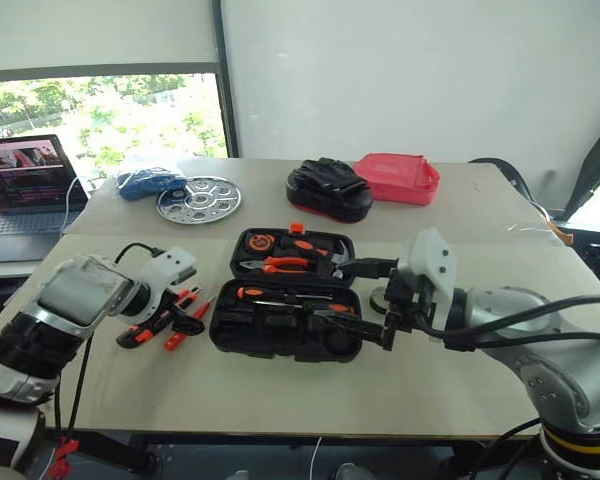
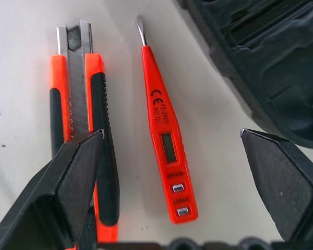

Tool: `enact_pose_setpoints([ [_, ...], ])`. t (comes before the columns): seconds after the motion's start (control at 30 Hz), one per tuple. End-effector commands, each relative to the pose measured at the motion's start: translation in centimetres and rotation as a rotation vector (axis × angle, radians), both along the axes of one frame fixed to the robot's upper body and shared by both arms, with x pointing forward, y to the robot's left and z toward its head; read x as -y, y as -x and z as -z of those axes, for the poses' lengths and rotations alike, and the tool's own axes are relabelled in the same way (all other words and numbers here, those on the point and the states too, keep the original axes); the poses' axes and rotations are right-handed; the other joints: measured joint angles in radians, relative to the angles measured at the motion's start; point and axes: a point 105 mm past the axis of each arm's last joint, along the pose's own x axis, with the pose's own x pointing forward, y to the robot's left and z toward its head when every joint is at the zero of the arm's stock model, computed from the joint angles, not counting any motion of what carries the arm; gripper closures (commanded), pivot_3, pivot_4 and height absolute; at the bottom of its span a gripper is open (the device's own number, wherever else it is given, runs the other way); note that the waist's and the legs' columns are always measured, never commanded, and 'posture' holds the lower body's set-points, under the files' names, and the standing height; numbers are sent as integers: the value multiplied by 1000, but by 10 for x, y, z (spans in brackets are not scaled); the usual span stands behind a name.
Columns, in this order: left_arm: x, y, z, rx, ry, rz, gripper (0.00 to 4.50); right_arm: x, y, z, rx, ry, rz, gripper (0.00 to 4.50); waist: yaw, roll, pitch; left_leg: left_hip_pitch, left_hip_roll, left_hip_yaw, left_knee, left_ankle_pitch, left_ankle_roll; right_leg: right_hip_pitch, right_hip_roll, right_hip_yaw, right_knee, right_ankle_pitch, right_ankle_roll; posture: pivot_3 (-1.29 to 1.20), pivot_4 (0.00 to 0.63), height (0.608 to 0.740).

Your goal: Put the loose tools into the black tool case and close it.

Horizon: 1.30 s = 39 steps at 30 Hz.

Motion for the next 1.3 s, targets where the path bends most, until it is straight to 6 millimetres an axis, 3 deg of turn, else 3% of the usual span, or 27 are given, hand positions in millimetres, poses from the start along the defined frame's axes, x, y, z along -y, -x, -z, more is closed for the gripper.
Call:
enact_pose_setpoints([
  [0.03,3,-2,-2,-4,-16,8,0,-2,8,-12,63,-37,-9,17,1,0,0,0,0,0,0,0,0,0,0,0,0,0,0,0,150,740],
  [0.17,5,0,8,-29,-21,6,0,-2,9,-13,63,-40,-6,17,1,0,0,0,0,0,0,0,0,0,0,0,0,0,0,0,150,740],
  [0.27,6,-1,15,-39,-22,-1,715,-1,7,-16,64,-47,-1,0,3,0,0,0,0,0,0,0,0,0,0,0,0,0,0,0,150,740],
  [0.57,12,0,24,-53,-15,4,3982,1,5,-20,63,-47,-7,0,14,0,0,0,0,0,0,0,0,1,-1,0,0,0,0,0,150,740],
  [0.83,5,-5,23,-32,-13,-26,4073,5,13,-18,56,-5,-58,0,20,0,0,3,-1,0,1,0,0,3,-1,0,0,0,0,0,150,740],
  [0.97,-8,-7,-3,36,-22,-12,4073,10,19,-13,-8,12,-99,0,17,0,0,4,0,0,1,0,0,4,0,0,0,0,0,0,150,740],
  [1.13,-4,4,-27,50,-9,106,4073,14,20,-11,8,44,-84,0,15,0,0,2,0,0,0,0,0,2,0,0,0,0,0,0,150,740],
  [1.2,-11,2,-43,113,-79,204,4073,15,19,-10,9,51,-78,0,18,0,0,1,0,0,0,0,0,2,0,0,0,0,0,0,150,740],
  [1.3,2,-7,-74,222,-84,435,4073,15,19,-8,1,47,-73,0,26,-1,1,1,0,0,0,0,0,1,0,-1,-1,0,0,0,150,740],
])
